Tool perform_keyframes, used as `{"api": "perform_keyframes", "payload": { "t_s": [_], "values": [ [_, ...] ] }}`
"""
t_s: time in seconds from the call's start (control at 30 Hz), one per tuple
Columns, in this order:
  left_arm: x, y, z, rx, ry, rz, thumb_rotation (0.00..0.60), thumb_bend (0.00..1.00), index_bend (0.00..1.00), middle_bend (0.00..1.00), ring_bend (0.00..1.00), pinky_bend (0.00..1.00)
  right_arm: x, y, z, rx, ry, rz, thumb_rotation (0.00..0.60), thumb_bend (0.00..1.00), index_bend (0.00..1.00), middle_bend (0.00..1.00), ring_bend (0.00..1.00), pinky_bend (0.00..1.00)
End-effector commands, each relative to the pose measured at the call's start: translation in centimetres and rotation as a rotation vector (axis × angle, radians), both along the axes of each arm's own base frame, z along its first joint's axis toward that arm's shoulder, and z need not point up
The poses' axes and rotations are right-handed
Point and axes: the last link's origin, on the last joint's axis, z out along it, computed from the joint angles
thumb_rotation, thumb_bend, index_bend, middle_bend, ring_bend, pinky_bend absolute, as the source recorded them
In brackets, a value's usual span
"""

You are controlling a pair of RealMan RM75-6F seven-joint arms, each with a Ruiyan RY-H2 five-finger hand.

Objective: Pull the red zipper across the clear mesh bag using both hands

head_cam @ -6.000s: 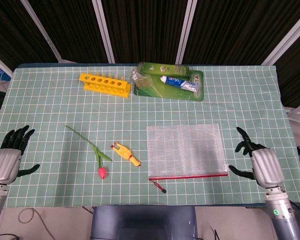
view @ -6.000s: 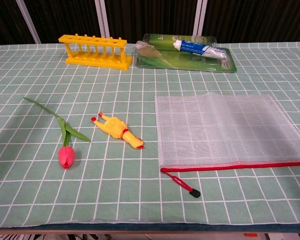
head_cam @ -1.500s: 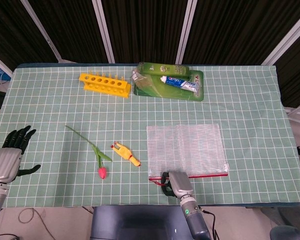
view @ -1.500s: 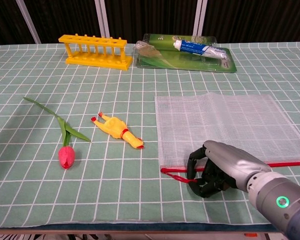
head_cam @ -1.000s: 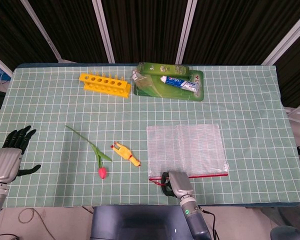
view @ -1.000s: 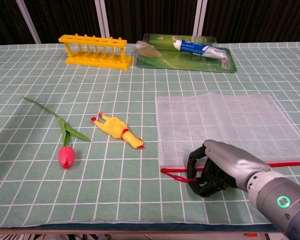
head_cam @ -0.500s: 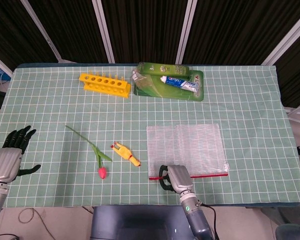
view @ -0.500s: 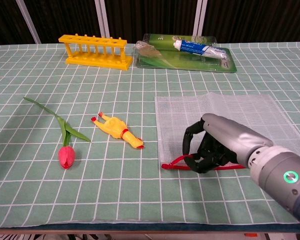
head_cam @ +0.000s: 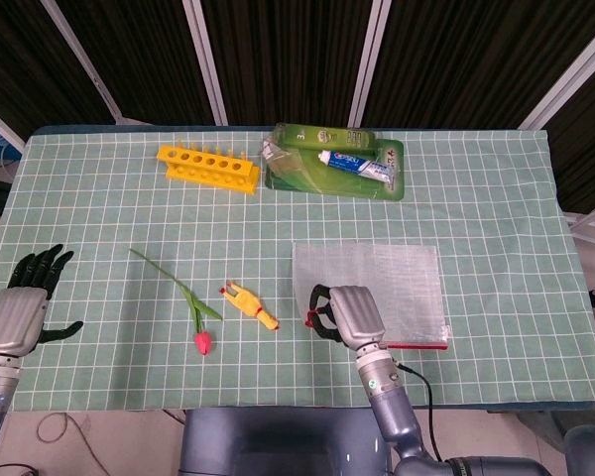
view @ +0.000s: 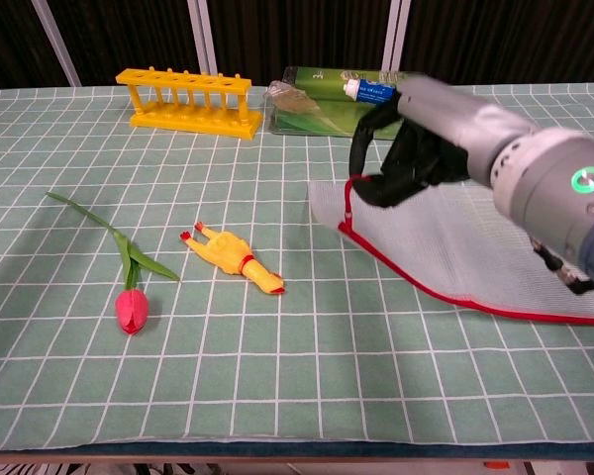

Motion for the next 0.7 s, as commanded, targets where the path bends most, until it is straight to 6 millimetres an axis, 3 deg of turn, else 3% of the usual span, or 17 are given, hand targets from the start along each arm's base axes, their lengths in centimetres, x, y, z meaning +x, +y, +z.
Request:
{"api": "perform_keyframes", "payload": {
  "t_s": [0.03,0.17,0.33,0.7],
  "values": [
    [1.6,1.3,0.1,-0.009,0.002,-0.025,0.6,0.03,0.0,0.0,0.0,0.0,2.4,-1.6,2.2,-0.047,-0.01,0.043,0.6,0.64,0.69,1.0,1.0,1.0],
    [4.0,3.0,-0.1,-0.015,0.007,-0.077,0.6,0.05,0.0,0.0,0.0,0.0,4.1,-2.7,3.7,-0.071,-0.019,0.068,0.6,0.64,0.69,1.0,1.0,1.0],
    [8.7,5.6,-0.7,-0.058,-0.006,-0.173,0.6,0.1,0.01,0.0,0.0,0.0,5.7,-3.5,5.0,-0.079,-0.031,0.086,0.6,0.64,0.69,1.0,1.0,1.0],
    [19.5,9.6,-3.7,-0.189,0.001,-0.393,0.6,0.16,0.17,0.0,0.0,0.0,6.4,-3.4,5.5,-0.052,-0.039,0.08,0.6,0.64,0.69,1.0,1.0,1.0]
  ]
}}
